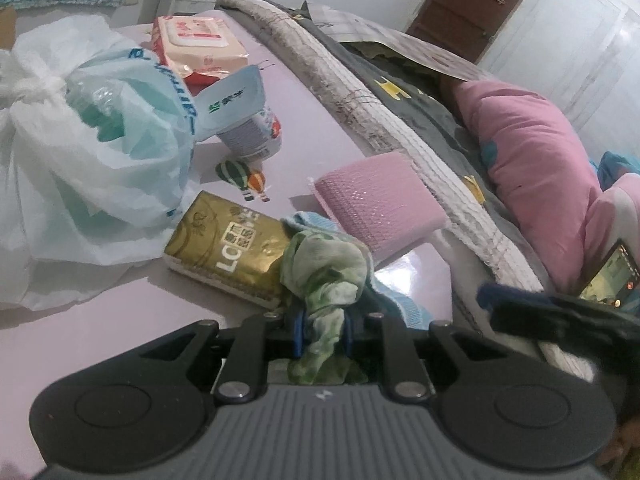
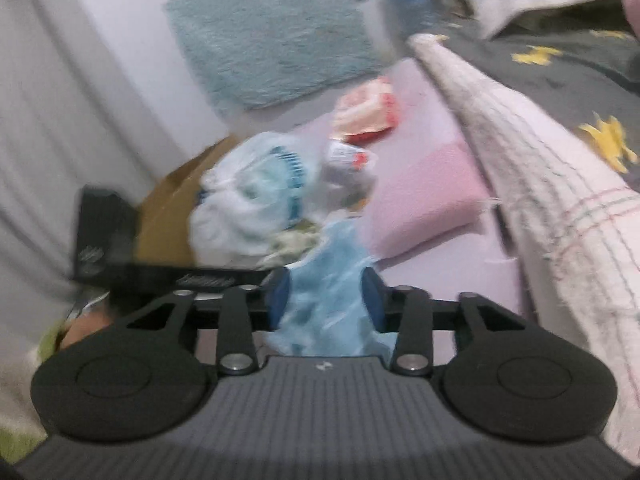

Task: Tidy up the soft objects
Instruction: 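Lift the blue towel higher with the right gripper while the left holds the scrunchie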

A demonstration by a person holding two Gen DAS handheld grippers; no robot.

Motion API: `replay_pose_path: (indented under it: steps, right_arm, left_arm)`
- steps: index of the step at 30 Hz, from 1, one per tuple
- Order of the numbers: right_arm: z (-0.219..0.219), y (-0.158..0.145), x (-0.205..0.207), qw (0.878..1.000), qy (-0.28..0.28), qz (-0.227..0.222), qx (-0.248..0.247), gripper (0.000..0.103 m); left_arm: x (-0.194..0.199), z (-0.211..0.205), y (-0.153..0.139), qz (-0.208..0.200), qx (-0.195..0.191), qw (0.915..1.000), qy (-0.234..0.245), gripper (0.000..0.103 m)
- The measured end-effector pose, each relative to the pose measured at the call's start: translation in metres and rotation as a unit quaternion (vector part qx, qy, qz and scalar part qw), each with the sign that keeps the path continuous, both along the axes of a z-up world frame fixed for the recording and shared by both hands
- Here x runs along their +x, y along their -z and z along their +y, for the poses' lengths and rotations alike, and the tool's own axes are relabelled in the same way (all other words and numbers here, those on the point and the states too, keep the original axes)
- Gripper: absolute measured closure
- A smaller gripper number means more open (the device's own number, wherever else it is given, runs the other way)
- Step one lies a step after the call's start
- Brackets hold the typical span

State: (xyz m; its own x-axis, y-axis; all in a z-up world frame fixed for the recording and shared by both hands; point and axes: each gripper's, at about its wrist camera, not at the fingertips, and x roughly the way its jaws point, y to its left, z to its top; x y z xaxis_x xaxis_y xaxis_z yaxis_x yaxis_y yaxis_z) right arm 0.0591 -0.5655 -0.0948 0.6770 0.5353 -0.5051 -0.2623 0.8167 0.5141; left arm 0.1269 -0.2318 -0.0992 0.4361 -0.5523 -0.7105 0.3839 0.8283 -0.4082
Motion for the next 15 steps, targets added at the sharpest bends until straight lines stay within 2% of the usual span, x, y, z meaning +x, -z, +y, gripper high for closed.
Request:
replay_pose_path:
  steps: [2,7,15]
  right_arm:
    - [0.009,0.008,0.012,1.0,0.005,0.015,-0.027,0.055]
    - [0.041,0.029,0.035,0.994,-0.036,0.039,-0.097,0.047]
    - [0.066,0.025,0.039,0.984,-0.096,0.04,-0.146,0.031]
  left_arm:
    - [0.0,0.005,0.002,0.006,-0.002,1.0,-0.007,0.084]
    - [-0.002,0.019,0.004,0.015,-0.003,0.9998,-0.016,0.084]
    - [-0.008,0.037,0.001,0.014,0.001,0.9997,-0.021,0.082]
